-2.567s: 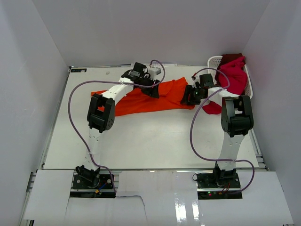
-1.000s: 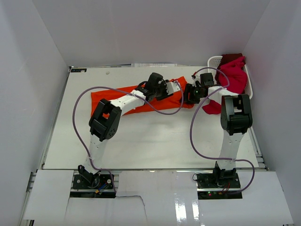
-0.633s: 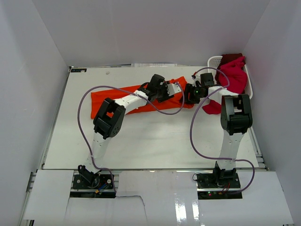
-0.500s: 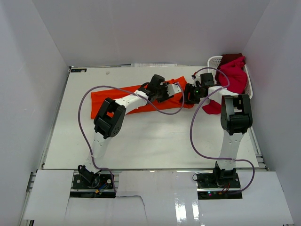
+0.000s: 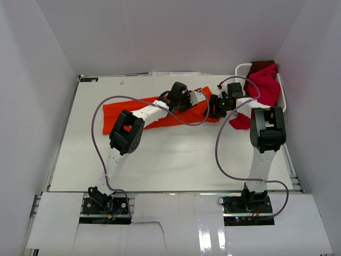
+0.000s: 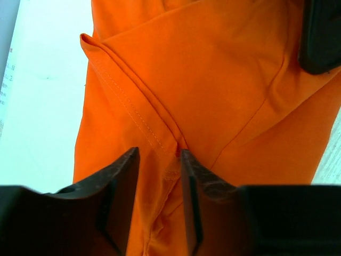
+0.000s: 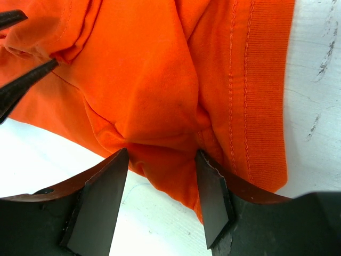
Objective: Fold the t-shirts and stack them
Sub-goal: Fold the other side of the tshirt into a rectangle
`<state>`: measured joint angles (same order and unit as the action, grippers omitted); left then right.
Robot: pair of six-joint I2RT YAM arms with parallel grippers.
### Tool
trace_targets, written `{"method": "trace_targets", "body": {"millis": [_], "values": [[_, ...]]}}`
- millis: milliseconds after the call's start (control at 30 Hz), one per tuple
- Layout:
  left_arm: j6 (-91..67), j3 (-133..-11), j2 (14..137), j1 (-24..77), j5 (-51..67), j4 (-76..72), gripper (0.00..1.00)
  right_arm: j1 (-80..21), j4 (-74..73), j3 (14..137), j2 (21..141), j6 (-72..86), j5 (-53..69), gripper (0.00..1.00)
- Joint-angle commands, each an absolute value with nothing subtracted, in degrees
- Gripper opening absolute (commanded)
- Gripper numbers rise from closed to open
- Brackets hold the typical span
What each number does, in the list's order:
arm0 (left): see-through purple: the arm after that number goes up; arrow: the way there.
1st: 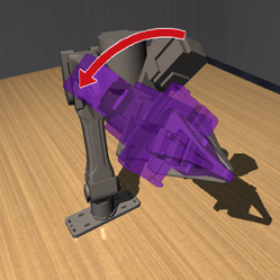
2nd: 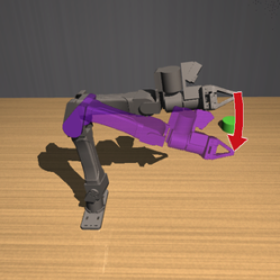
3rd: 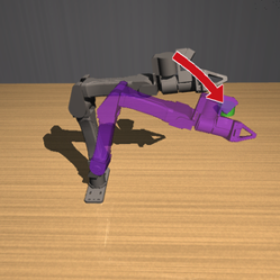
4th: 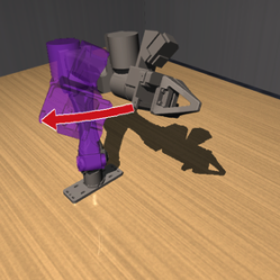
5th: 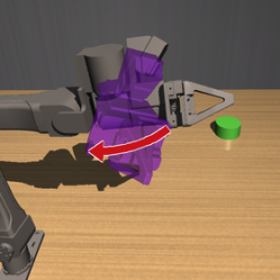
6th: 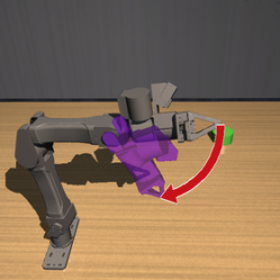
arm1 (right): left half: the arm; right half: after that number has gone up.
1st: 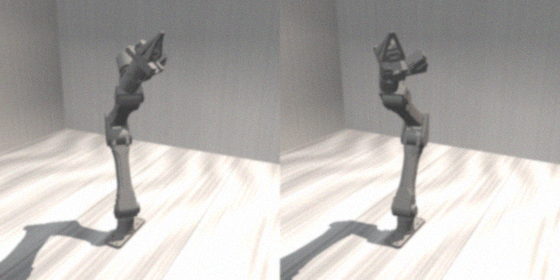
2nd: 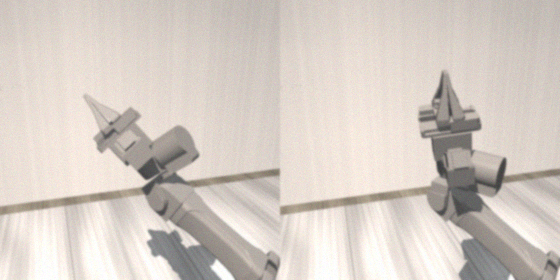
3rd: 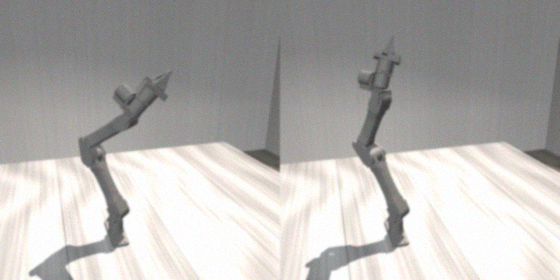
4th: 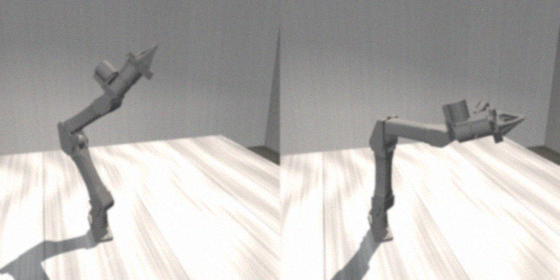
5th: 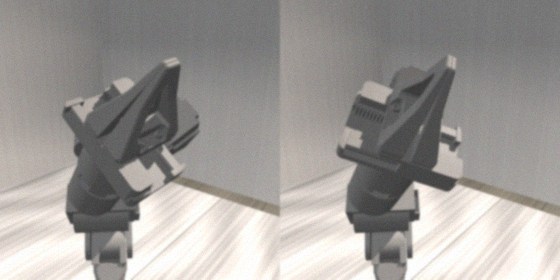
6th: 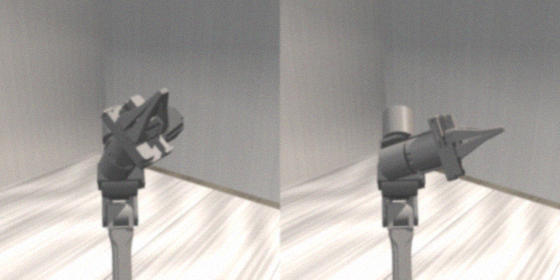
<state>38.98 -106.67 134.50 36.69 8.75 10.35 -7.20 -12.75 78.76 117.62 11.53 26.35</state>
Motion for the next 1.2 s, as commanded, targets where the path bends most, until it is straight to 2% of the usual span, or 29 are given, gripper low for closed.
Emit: {"method": "trace_targets", "body": {"millis": [0,267,533,600,633,867,1067,1167], "values": [[38.7,-107.0,132.6,36.6,9.9,9.9,0.49,-7.3,-13.4,79.5,119.9,11.0,25.8,0.60],[39.7,-104.7,130.5,36.5,10.1,9.5,0.56,-7.3,-13.4,79.2,120.1,11.0,25.7,0.60],[40.1,-104.1,130.7,36.4,9.1,9.2,0.54,-7.3,-13.4,79.1,120.1,11.0,25.7,0.60],[39.6,-104.8,131.4,36.3,9.1,9.3,0.48,-7.3,-13.3,79.2,120.1,11.1,25.8,0.60],[39.3,-105.2,131.6,36.3,8.9,9.2,0.39,-7.3,-13.3,79.2,120.1,11.1,25.8,0.60],[38.1,-106.8,131.8,36.2,8.3,8.8,0.28,-7.3,-13.3,78.9,119.8,11.0,25.8,0.61],[36.7,-107.4,132.2,35.9,7.7,8.4,0.06,-7.3,-13.3,79.0,119.9,11.0,25.9,0.61],[35.9,-107.5,132.0,35.8,8.3,8.2,0.06,-7.3,-13.4,78.9,119.9,11.0,25.9,0.61]]}}
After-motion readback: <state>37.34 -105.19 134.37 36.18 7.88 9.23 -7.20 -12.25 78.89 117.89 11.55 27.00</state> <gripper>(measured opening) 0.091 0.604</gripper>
